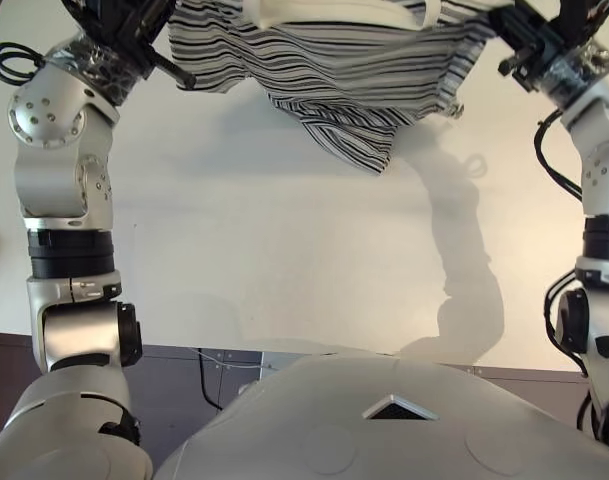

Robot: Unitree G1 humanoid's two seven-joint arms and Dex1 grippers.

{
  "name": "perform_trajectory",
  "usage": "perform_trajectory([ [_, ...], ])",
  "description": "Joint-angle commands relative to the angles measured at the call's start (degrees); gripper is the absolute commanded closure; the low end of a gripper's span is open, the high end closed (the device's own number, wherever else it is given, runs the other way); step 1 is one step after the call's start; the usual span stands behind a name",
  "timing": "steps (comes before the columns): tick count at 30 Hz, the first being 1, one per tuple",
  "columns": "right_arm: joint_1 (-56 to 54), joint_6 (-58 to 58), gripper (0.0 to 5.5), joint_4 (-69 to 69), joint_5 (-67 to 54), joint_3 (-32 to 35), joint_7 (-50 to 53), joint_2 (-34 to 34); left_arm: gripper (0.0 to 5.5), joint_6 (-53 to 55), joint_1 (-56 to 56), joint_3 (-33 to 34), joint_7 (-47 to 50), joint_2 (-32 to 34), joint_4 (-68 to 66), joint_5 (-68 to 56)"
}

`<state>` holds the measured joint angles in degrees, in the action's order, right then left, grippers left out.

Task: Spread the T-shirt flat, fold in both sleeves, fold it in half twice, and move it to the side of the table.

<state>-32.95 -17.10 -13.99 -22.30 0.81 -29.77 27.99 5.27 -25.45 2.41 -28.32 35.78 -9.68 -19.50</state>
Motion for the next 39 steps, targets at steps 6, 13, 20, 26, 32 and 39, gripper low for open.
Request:
perform_trajectory([
  [6,-22.0,22.6,5.35,-23.3,11.4,3.7,17.5,-10.0,5.4,-10.7,-21.1,-0.4,9.5,-6.2,-23.2,13.3],
  [13,-26.7,32.5,5.35,-23.8,10.4,10.3,26.0,-12.9,5.4,-17.4,-31.3,2.3,14.5,-9.1,-30.0,15.0],
  [20,-21.6,28.3,5.35,-18.9,7.6,11.2,21.9,-13.5,5.4,-17.1,-26.4,1.6,7.1,-9.5,-24.6,13.6],
  [26,4.9,6.6,5.35,14.3,-8.1,8.3,3.0,-7.8,5.4,-2.2,1.6,5.3,-7.4,-4.1,8.1,-1.0],
  [32,37.1,-14.5,5.35,46.2,-37.2,24.9,-10.3,8.1,5.4,21.1,30.1,19.0,-11.4,4.3,43.2,-28.1],
  [39,72.2,3.2,5.35,45.1,-0.8,5.3,-29.2,21.4,5.4,-4.4,67.3,2.6,-26.2,12.5,36.0,8.0],
])
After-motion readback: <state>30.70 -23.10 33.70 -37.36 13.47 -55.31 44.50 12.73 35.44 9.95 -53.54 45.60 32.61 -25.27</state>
